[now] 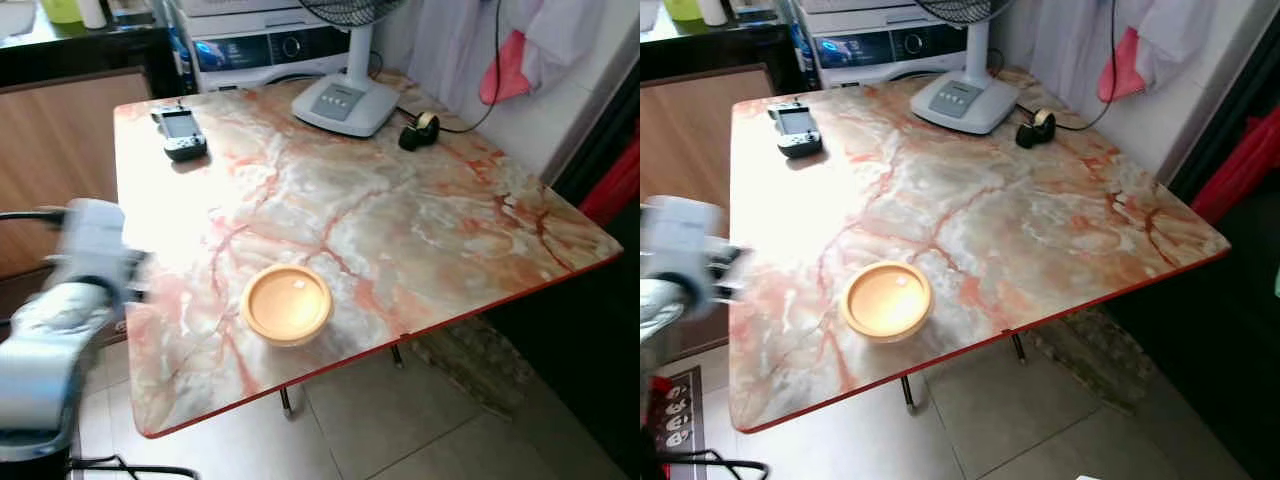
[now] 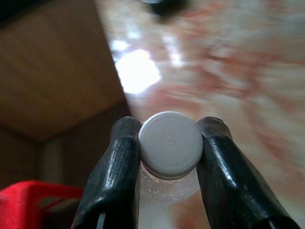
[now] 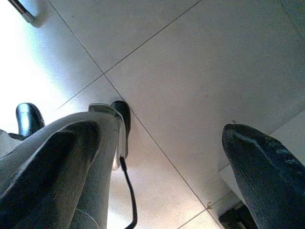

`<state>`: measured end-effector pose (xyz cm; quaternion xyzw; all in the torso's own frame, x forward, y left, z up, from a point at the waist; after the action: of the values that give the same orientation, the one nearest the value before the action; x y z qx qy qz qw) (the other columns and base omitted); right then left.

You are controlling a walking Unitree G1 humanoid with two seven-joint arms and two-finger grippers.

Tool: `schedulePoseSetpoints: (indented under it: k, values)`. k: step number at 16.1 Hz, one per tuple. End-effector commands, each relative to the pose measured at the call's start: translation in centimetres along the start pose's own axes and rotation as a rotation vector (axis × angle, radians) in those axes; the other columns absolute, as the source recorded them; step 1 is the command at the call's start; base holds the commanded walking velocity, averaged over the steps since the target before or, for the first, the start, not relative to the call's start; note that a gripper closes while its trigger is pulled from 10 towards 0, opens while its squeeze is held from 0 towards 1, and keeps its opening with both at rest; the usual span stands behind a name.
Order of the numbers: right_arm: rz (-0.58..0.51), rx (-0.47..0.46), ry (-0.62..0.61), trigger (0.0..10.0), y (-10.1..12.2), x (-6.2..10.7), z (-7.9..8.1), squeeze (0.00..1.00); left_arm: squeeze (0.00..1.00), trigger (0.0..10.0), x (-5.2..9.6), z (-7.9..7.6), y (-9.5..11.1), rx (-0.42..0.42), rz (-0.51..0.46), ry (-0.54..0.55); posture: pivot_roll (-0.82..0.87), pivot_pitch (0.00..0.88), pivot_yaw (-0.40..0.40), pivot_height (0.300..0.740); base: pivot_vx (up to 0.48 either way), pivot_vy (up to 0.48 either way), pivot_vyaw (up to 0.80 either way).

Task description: Restocking fridge

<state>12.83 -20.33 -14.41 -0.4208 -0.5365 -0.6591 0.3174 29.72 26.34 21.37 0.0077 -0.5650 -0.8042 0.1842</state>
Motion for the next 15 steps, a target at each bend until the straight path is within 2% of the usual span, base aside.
schedulePoseSetpoints:
  k: [1, 2, 4, 6, 7, 8, 9, 10, 11, 13, 14, 15]
  values:
    - [0.009, 0.003, -0.008, 10.0, -0.2, 0.1, -0.4, 0.00, 0.00, 10.0, -0.3, 2.9, -1.7, -0.004, 0.026, 0.137, 0.23, 0.090, -0.075, 0.740, 0.000, 0.000, 0.00]
    - [0.009, 0.002, -0.008, 10.0, -0.2, 0.1, -0.4, 0.00, 0.00, 10.0, -0.3, 3.8, -3.2, 0.002, 0.051, 0.177, 0.23, 0.092, -0.072, 0.740, 0.000, 0.000, 0.00]
    - [0.008, 0.001, -0.008, 10.0, -0.2, 0.1, -0.4, 0.00, 0.00, 10.0, -0.3, 3.9, -6.3, 0.011, 0.110, 0.181, 0.23, 0.094, -0.075, 0.740, 0.000, 0.000, 0.00]
    - [0.006, -0.003, -0.009, 10.0, -0.1, 0.1, -0.4, 0.00, 0.00, 10.0, -0.1, 3.9, -11.2, 0.039, 0.195, 0.201, 0.21, 0.099, -0.073, 0.740, 0.000, 0.000, 0.00]
    - [0.004, -0.008, -0.012, 10.0, -0.1, 0.1, -0.5, 0.00, 0.00, 10.0, 0.7, 3.2, -16.6, 0.078, 0.274, 0.214, 0.20, 0.096, -0.070, 0.740, 0.000, 0.000, 0.00]
    - [0.004, -0.009, -0.013, 10.0, -0.1, 0.1, -0.5, 0.00, 0.00, 10.0, 0.9, 2.8, -17.9, 0.061, 0.304, 0.203, 0.20, 0.094, -0.069, 0.740, 0.000, 0.000, 0.00]
    - [0.003, -0.010, -0.015, 10.0, 0.0, 0.1, -0.5, 0.00, 0.00, 10.0, 1.4, 2.0, -20.4, 0.032, 0.361, 0.187, 0.19, 0.088, -0.069, 0.740, 0.000, 0.000, 0.00]
    - [0.002, -0.012, -0.016, 10.0, 0.0, 0.1, -0.5, 0.00, 0.00, 10.0, 1.8, 1.4, -22.2, 0.041, 0.396, 0.178, 0.19, 0.088, -0.069, 0.740, 0.000, 0.000, 0.00]
    - [0.000, -0.012, -0.016, 10.0, 0.1, 0.0, -0.5, 0.00, 0.00, 10.0, 2.0, 0.0, -24.0, 0.031, 0.416, 0.135, 0.19, 0.081, -0.070, 0.740, 0.000, 0.000, 0.00]
    - [-0.003, -0.012, -0.016, 10.0, 0.2, 0.0, -0.5, 0.00, 0.00, 10.0, 2.1, -1.1, -25.1, -0.001, 0.439, 0.099, 0.19, 0.072, -0.069, 0.740, 0.000, 0.000, 0.00]
    - [-0.009, -0.012, -0.016, 10.0, 0.5, 0.0, -0.4, 0.00, 0.00, 10.0, 2.2, -3.0, -26.9, -0.047, 0.472, 0.022, 0.18, 0.066, -0.067, 0.740, 0.000, 0.000, 0.00]
    - [-0.014, -0.013, -0.016, 10.0, 0.7, -0.1, -0.4, 0.00, 0.00, 10.0, 2.4, -4.3, -28.0, -0.081, 0.496, -0.033, 0.17, 0.060, -0.065, 0.740, 0.000, 0.000, 0.00]
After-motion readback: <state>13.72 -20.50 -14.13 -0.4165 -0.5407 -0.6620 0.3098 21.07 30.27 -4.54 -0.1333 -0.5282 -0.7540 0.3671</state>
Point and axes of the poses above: a point about 5 cm out from each wrist's last joint towards the gripper, its own x axis pointing back from the gripper into the wrist, its own y axis along the axis of the wrist's last joint, z = x × y, the point moved 4 cm from there along -x, pointing out of the wrist towards the gripper, and after that the axes turned 1 degree about x, right-handed, at the moved point
